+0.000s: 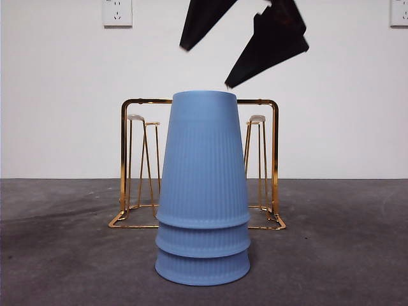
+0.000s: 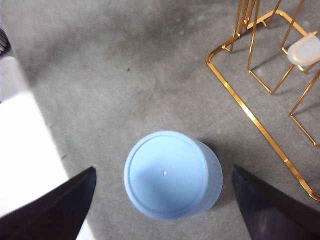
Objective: Pick the top cup and place it on cupholder, pick up the mid cup and place it on cupholder, last pick the bottom cup and place it on cupholder.
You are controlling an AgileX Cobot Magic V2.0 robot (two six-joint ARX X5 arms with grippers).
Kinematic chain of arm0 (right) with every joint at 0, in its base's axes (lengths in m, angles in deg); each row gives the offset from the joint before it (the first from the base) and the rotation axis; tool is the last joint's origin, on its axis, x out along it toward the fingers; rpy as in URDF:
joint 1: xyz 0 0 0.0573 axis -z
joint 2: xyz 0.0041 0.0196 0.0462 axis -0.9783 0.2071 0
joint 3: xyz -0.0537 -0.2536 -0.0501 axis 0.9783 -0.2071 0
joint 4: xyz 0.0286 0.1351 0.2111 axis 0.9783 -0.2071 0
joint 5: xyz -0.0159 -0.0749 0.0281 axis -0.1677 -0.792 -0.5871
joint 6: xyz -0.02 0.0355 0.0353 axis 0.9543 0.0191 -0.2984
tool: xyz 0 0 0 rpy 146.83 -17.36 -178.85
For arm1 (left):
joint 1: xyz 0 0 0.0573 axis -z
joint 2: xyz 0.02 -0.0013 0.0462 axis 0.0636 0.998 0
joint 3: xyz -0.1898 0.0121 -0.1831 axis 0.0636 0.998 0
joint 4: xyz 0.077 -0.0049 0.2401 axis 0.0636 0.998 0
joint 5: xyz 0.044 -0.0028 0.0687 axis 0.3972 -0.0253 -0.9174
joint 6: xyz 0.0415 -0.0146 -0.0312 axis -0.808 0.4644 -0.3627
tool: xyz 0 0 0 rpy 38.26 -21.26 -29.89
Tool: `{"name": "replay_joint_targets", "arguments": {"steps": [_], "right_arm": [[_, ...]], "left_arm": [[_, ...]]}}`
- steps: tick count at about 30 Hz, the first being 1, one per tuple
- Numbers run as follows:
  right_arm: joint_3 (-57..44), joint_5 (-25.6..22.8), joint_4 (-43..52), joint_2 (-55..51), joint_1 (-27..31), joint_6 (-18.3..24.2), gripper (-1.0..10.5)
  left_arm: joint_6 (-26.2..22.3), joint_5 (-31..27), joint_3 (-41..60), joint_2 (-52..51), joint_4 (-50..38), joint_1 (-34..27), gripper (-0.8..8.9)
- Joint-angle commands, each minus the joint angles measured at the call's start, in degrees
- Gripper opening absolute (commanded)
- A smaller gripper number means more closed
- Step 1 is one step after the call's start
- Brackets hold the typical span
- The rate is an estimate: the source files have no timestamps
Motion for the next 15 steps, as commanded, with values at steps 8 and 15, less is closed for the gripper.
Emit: {"name": "replay_joint_targets", "arguments": {"steps": [8, 15], "right_arm": [[1.27, -2.43, 2.27, 6.12, -1.44, 0.7, 4.4], [1.27, -2.97, 2.25, 8.0, -2.25, 1.73, 4.3]], "left_arm": [[-0.31, 0.28, -1.31, 0.33, -0.98, 0.2, 4.09], [-0.33, 0.28, -1.31, 0.33, -1.07, 0.2, 4.09]]}}
